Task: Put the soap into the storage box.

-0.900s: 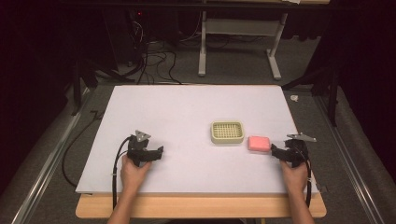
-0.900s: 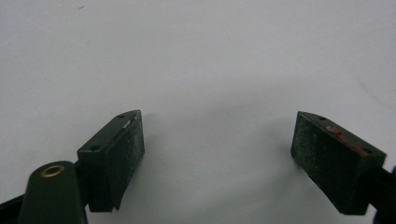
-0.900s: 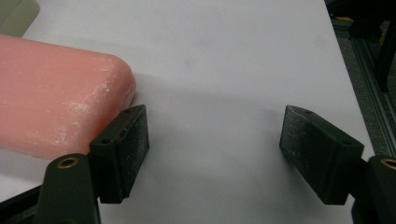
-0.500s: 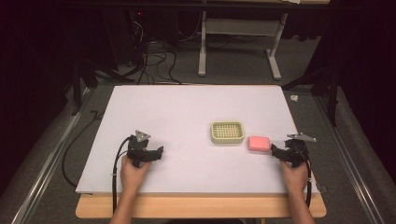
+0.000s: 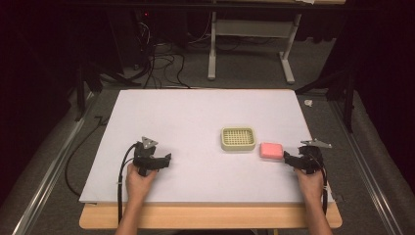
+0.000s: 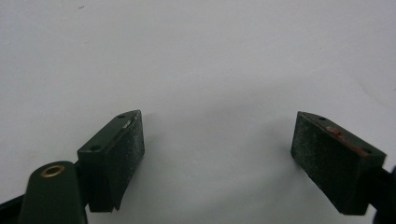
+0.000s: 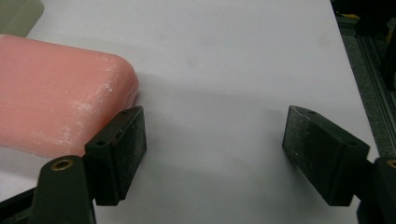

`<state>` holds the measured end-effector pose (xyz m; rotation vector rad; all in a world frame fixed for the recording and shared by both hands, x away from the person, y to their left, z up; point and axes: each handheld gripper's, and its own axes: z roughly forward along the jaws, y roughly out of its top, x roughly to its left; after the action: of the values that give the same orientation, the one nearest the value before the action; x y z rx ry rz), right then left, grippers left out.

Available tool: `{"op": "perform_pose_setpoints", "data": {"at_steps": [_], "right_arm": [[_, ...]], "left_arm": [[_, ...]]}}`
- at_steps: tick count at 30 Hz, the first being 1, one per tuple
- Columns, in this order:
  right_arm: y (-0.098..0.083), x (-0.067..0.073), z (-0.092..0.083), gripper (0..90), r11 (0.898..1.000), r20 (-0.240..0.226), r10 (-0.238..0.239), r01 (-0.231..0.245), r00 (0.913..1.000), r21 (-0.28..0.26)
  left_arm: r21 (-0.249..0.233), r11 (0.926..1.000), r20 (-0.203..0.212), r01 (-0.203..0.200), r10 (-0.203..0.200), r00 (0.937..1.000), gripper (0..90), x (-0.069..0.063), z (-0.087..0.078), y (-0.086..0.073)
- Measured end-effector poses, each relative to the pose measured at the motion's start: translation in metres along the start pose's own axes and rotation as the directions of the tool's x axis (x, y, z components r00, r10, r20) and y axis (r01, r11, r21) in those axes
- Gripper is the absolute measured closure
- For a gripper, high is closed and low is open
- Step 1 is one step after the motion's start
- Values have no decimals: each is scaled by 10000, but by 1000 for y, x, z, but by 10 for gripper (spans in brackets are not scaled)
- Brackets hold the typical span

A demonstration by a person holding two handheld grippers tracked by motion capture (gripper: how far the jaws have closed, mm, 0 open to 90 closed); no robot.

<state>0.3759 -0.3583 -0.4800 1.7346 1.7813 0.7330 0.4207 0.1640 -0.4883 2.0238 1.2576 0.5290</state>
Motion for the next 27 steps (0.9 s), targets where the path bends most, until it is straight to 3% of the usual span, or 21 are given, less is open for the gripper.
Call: {"op": "perform_pose_setpoints", "data": {"at_steps": [4,16,21,27], "right_arm": [[0,-2,-3,262,9999,62,-119,119,9999,57],[-9,-14,-21,224,9986,-392,303,-320,9988,-412],[-12,-10,-29,216,9977,-643,461,-492,9969,-468],[-14,2,-38,199,9971,-955,198,-266,9952,-709]], "left_arm": [[1,10000,2,5,-5,10000,178,0,0,0],[2,10000,1,3,-3,10000,178,0,0,0],[2,10000,1,5,-5,10000,178,0,0,0],[3,10000,1,2,-2,10000,178,0,0,0]]}}
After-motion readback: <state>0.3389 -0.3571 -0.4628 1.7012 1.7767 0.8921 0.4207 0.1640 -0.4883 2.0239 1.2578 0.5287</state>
